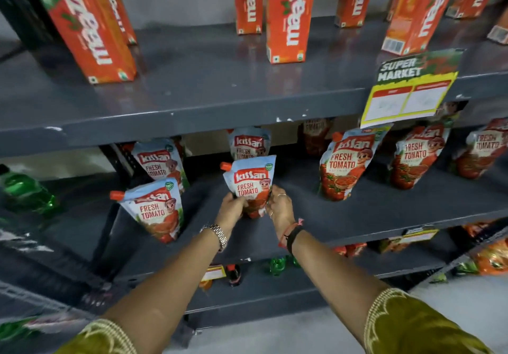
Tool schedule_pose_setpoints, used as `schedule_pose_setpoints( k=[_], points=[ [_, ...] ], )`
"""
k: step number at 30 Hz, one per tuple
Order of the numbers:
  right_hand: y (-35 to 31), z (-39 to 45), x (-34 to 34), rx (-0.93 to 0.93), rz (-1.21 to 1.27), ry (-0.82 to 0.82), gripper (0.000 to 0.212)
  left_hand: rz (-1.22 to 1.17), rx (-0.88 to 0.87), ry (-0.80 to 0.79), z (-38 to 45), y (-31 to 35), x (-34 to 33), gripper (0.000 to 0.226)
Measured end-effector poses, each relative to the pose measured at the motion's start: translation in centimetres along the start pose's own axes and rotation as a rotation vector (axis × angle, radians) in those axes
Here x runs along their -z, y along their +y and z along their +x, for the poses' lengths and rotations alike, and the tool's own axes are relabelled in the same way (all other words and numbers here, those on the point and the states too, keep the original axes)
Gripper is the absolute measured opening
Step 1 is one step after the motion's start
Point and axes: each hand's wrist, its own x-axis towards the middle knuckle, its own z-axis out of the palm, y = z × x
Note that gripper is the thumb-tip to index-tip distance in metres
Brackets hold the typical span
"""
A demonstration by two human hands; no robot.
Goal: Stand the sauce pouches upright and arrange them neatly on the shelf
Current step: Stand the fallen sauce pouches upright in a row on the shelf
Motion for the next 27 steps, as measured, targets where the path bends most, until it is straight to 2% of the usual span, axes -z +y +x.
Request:
schedule_pose_setpoints(
  k=[6,9,12,16,20,24,27],
  points=[
    [-0.2,0.4,-0.2,0.027,0.019,0.043,0.029,-0.051,0.005,-0.029,0.9,-0.1,0.6,0.017],
    [1.1,-0.4,0.3,0.041,-0.160,0.136,0.031,-0.005,0.010,-0.010,0.1,-0.6,1.7,0.022],
    [4.2,-1.5,0.6,0.039,-0.326,0.207,0.021,0.021,0.056,0.037,-1.1,-2.2,5.1,0.033],
    [7.0,-2.7,-3.0,-0.007,-0.212,0.037,0.031,0.031,0.149,0.127,-3.2,-4.3,11.3,0.031],
    [8.7,-4.2,-8.7,-0.052,-0.222,-0.180,0.041,-0.015,0.254,0.265,-5.4,-5.1,16.6,0.019],
    [8.8,-6.4,-12.9,-0.042,-0.213,-0.363,0.055,-0.235,0.153,0.386,-6.0,-4.4,20.1,0.043],
    [8.9,-7.3,-14.9,-0.012,-0.098,-0.415,0.052,-0.345,0.065,0.290,-6.5,-2.7,20.0,0.053]
  ],
)
